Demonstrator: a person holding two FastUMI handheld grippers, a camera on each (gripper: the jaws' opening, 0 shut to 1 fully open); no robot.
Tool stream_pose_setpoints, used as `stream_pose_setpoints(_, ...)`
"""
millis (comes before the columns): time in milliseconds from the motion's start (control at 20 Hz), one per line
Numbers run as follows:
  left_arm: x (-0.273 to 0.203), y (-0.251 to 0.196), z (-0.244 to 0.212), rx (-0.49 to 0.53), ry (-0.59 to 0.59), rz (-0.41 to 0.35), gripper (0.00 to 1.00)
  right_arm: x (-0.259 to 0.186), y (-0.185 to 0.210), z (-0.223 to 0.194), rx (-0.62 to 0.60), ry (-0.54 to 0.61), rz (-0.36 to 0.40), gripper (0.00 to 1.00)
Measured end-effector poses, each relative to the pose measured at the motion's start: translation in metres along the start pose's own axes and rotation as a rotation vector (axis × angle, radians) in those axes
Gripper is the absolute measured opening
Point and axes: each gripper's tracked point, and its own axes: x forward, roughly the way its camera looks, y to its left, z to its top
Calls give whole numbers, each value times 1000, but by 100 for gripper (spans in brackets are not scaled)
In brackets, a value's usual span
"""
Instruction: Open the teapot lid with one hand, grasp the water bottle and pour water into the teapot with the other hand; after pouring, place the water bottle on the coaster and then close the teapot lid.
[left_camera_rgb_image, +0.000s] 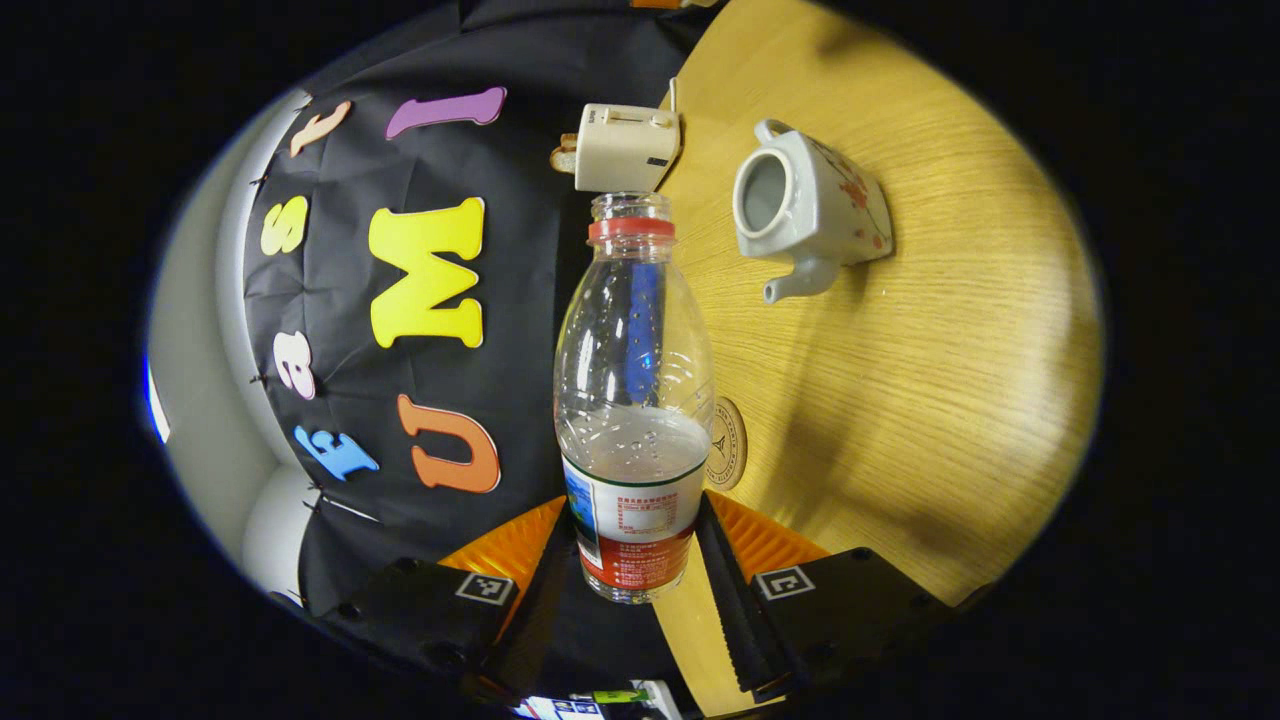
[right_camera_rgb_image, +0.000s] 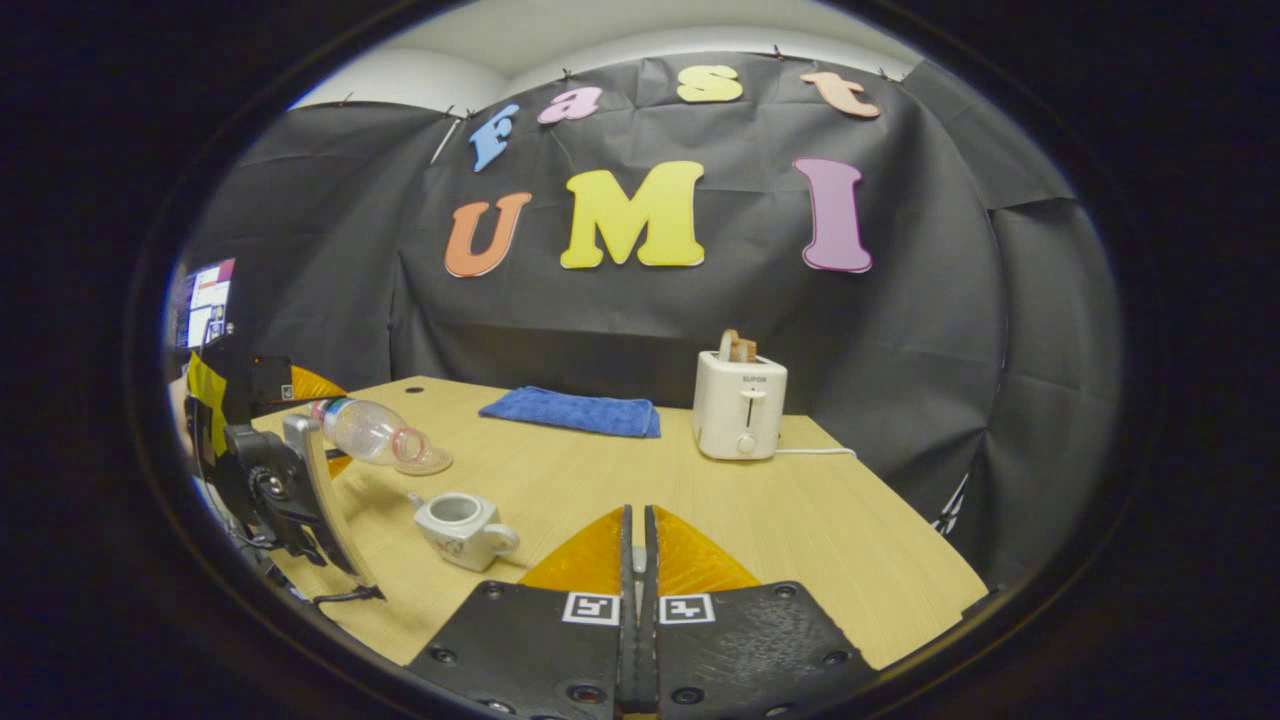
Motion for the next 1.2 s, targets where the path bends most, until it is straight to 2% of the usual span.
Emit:
stream_pose_setpoints(450, 3, 16, 2, 177, 23, 14, 72, -4, -10, -4, 15, -3, 0, 0)
stream_pose_setpoints(1200, -1, 26, 7, 307, 42, 35, 72, -9, -12, -6, 18, -8, 7, 0)
